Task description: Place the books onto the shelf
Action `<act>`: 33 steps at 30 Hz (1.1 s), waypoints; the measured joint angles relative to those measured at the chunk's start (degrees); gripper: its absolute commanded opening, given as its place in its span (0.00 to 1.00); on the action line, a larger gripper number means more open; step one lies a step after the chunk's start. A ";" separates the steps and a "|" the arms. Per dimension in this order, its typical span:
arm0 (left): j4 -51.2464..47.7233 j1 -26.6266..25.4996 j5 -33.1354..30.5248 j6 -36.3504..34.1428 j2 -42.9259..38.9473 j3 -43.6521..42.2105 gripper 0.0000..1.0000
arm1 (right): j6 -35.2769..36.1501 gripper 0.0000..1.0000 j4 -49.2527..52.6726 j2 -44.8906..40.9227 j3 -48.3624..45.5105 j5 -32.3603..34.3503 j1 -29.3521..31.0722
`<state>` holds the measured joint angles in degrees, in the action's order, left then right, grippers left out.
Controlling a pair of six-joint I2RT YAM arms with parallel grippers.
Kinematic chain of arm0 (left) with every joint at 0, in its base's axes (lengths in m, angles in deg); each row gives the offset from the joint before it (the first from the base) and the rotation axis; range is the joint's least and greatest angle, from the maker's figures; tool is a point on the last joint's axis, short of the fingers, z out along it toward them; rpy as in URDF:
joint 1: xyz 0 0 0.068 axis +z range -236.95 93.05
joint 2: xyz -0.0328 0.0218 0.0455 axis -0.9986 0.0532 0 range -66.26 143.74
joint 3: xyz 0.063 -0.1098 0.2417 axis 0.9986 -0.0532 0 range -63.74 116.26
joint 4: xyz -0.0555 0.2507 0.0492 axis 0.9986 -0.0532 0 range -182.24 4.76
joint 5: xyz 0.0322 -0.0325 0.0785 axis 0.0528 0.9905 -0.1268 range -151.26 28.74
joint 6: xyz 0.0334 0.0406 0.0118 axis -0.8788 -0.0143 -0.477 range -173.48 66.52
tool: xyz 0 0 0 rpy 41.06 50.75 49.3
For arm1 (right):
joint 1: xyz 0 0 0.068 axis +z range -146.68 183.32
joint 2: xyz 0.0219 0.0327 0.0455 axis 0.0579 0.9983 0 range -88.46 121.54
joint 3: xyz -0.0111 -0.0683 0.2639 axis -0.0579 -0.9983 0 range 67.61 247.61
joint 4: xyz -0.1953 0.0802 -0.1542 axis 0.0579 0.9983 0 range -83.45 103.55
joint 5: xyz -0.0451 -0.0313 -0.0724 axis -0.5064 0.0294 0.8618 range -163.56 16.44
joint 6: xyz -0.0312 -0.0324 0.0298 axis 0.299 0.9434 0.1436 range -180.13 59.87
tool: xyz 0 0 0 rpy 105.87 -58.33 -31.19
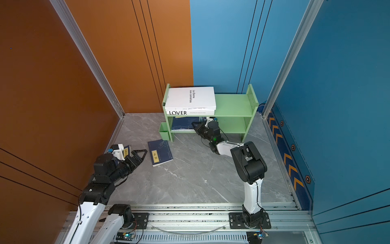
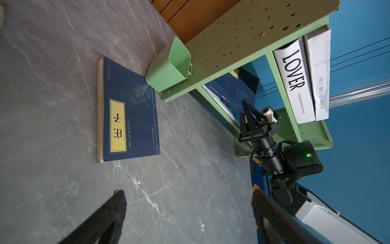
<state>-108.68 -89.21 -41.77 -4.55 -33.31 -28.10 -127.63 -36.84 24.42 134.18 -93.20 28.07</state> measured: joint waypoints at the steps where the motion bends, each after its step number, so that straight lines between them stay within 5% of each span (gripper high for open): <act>1: 0.00 0.00 0.00 0.00 -0.09 0.00 0.94 | 0.07 0.16 0.39 0.02 0.13 -0.02 0.00; 13: 0.00 0.00 0.00 0.02 -0.09 0.00 0.94 | 2.21 0.50 4.04 0.02 0.46 0.44 0.00; 29: 0.00 0.00 0.00 0.39 -0.39 -0.83 0.94 | 9.38 0.67 14.21 -4.20 1.18 6.19 0.76; 33: 0.02 0.00 0.00 0.44 -0.44 -1.14 0.94 | 11.65 0.63 17.33 -5.01 1.77 7.63 0.76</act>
<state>-108.66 -89.21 -41.77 -4.12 -33.75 -29.24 -115.98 -19.51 19.42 135.95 -85.57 28.84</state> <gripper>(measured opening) 0.941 0.649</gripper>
